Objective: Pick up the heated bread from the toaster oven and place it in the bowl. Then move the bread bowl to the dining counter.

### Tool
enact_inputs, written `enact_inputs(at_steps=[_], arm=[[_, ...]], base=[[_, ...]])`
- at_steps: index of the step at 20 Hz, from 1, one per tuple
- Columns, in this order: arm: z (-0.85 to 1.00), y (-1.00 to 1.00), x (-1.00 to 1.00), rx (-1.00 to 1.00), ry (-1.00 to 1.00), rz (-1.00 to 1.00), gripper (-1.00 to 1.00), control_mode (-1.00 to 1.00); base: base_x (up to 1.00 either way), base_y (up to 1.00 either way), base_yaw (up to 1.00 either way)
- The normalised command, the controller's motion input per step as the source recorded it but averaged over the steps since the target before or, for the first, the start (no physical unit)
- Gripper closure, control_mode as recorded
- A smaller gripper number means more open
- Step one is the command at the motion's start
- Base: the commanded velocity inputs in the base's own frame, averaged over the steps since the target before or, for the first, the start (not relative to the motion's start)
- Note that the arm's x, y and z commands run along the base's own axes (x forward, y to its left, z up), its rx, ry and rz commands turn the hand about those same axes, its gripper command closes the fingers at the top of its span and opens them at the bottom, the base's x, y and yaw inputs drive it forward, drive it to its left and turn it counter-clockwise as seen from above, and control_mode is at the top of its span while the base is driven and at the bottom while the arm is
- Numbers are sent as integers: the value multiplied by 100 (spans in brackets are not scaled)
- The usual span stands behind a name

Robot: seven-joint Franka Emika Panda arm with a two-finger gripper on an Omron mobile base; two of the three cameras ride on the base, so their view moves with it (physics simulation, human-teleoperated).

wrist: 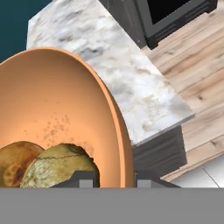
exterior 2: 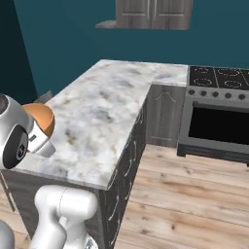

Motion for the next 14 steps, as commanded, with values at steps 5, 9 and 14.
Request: enact_inputs(at_steps=[5, 9, 14], arm=[[-3, 14, 43, -2, -1, -4, 100, -100], [-24, 5, 97, -3, 9, -5, 100, -100], [-43, 6, 100, 0, 17, -5, 100, -100]], base=[[20, 23, -7], [0, 0, 0], [0, 0, 0]])
